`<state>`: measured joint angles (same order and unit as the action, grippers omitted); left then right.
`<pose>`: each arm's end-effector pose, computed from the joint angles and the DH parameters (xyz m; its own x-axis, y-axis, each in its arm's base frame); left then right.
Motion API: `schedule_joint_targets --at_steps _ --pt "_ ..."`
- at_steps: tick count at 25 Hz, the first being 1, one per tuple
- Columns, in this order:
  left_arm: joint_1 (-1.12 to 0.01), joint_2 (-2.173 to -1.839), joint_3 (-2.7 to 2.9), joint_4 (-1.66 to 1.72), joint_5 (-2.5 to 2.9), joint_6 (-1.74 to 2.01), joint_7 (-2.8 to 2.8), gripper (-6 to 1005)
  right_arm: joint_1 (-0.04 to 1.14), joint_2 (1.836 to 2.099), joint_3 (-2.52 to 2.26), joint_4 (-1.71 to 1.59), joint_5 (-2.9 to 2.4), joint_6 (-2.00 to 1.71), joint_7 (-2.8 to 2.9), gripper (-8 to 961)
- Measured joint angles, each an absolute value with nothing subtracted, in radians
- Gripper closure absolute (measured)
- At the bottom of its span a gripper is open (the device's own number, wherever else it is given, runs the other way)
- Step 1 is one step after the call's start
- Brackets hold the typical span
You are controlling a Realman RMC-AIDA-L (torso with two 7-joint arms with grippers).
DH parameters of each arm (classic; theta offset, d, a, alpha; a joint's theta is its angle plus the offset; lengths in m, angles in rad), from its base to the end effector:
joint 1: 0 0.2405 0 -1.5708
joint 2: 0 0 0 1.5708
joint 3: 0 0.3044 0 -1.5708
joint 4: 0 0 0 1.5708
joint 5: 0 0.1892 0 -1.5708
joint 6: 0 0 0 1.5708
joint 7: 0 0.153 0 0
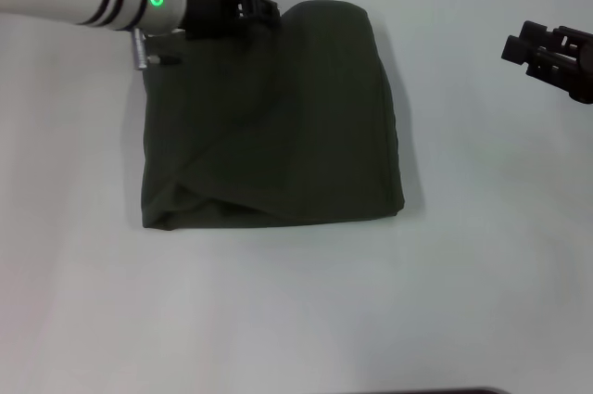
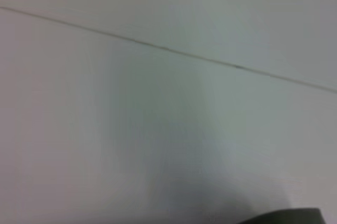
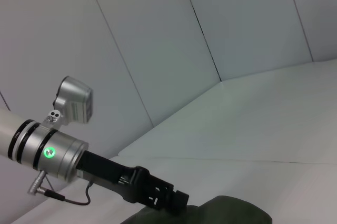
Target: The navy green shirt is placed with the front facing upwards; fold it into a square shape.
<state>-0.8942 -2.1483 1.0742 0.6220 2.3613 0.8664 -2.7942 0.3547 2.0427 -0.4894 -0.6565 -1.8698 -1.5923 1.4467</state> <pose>-0.2002 0.4530 -0.1002 0.2785 0.8647 0.4180 0.9536 -0.1972 -0.2274 0.3427 0.3035 0.0226 0.5686 -0.4012 -0.7182 -0.7183 -0.6676 -0.1958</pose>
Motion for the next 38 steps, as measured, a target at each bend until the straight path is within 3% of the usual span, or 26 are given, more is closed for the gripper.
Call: schedule_joint_targets --at_steps 13,24,38 --pt "-0.927 -2.161 1.101 0.611 2.371 0.881 -2.797 514 0.36 2.042 -0.489 -0.651 -1.87 -1.592 1.449 458" --pt "-0.908 -2.138 1.081 0.589 2.472 0.837 -2.867 513 0.355 2.04 -0.489 -0.649 -1.87 -1.595 1.45 457" --pt "-0.789 -2.148 0.998 0.796 2.505 0.895 -2.908 513 0.344 2.042 -0.488 -0.649 -1.87 -1.603 1.466 458"
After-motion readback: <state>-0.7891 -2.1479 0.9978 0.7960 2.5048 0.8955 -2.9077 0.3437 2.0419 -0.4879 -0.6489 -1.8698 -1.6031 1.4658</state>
